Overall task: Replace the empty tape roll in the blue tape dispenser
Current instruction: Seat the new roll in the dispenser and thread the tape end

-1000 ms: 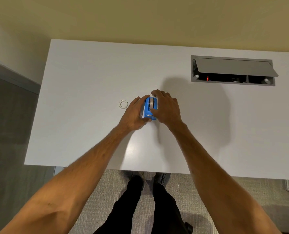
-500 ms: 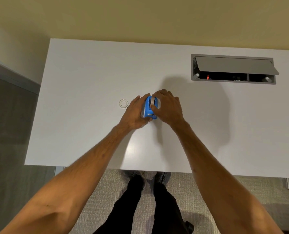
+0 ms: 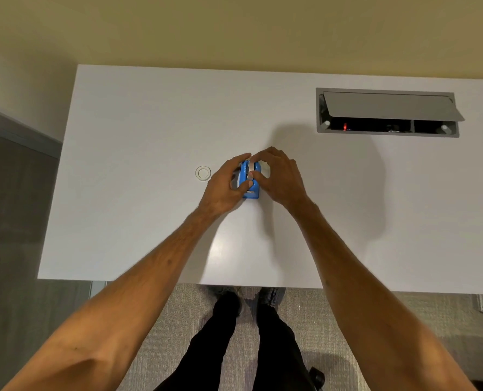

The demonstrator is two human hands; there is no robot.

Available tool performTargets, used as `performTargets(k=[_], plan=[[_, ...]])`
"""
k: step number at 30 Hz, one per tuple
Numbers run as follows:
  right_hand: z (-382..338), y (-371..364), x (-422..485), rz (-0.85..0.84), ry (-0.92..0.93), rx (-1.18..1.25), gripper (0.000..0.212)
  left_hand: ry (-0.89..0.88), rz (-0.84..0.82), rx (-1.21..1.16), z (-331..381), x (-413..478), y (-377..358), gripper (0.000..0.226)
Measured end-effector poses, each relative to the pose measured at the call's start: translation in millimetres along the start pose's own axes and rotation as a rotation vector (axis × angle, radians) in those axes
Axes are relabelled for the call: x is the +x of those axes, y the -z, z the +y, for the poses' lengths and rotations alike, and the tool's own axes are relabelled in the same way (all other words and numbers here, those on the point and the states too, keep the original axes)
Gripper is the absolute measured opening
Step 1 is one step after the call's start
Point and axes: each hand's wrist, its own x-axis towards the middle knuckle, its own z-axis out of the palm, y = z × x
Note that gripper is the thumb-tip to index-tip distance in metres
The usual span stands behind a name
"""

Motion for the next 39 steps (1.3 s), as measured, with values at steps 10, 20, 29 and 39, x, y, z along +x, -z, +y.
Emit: performTargets(k=[10, 20, 29, 39], plan=[[1.5, 0.5, -3.4, -0.022, 0.007, 0.033, 0.032, 0.007, 0.024, -0.026, -1.3, 1.8, 2.8, 0.047], [1.5, 5.3, -4.7, -0.075, 0.056, -0.027, 0.039, -0.087, 0.013, 0.078, -3.4, 0.1, 4.4, 0.045], [0.2, -3.2, -9.6, -0.096, 0.052, -0.055, 0.052, -0.087, 0.0, 0.076, -11.4, 1.6, 1.1, 0.053], [0.1, 1.0, -13.3, 0.042, 0.058, 0.079, 0.045, -0.08, 0.029, 0.056, -14.8, 3.0, -1.5, 0.045]])
